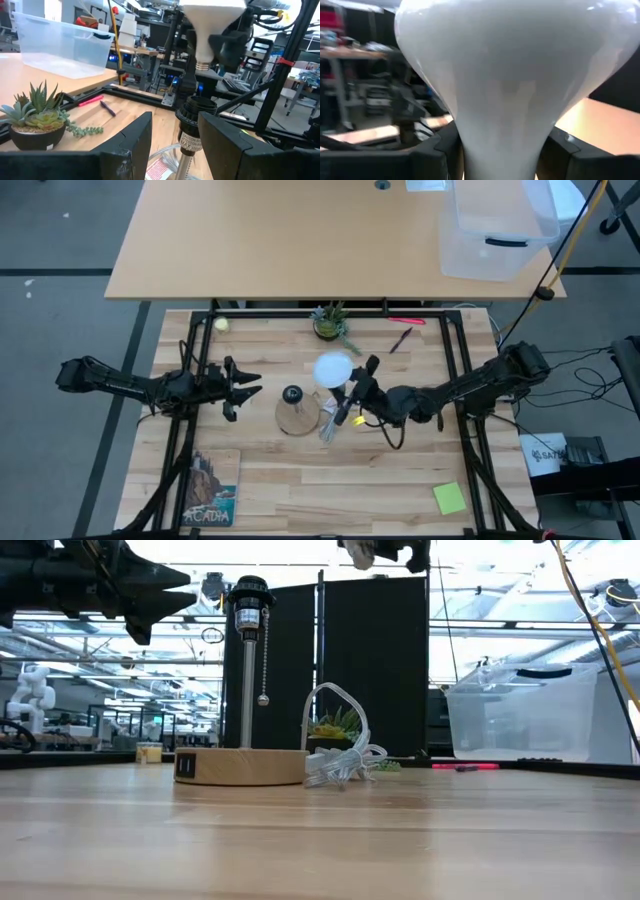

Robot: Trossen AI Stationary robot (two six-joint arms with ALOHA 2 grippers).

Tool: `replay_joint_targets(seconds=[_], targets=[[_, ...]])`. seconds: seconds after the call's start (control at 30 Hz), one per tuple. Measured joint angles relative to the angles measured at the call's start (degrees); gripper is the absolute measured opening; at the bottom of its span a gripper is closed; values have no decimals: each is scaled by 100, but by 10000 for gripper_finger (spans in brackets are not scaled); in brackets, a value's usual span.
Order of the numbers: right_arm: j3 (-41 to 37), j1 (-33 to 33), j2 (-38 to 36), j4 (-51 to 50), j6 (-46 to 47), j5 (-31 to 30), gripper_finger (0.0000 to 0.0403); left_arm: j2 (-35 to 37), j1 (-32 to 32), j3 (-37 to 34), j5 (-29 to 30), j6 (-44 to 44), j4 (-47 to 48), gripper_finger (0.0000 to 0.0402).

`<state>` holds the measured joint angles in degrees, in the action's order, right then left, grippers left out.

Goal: Screw lightbulb
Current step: Insert the lightbulb into the lamp

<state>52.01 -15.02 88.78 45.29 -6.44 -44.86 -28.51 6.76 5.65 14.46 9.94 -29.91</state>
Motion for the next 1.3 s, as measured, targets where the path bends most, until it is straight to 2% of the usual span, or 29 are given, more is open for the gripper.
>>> replay_joint_targets(seconds=[0.2, 0.37, 0.43, 0.77, 1.07, 1.3], targets=[[0, 251, 526, 1054, -290, 1102, 171, 2, 0, 0, -2, 0, -111, 165], [14, 480, 1024, 2179, -373, 1737, 171, 0, 1, 0, -2, -17, -109, 165], [136, 568, 1185, 2344, -365, 1936, 171, 0, 0, 0, -2, -16, -109, 165], [1212, 789, 1774, 1738, -324, 2798, 171, 1, 1, 0, -4, -43, -107, 165], [1536, 916, 2227, 1823, -201, 3153, 171, 1, 0, 0, -7, -78, -106, 165], [1567, 1024, 2351, 1966, -153, 3211, 171, 0, 0, 0, -9, -121, -103, 165]])
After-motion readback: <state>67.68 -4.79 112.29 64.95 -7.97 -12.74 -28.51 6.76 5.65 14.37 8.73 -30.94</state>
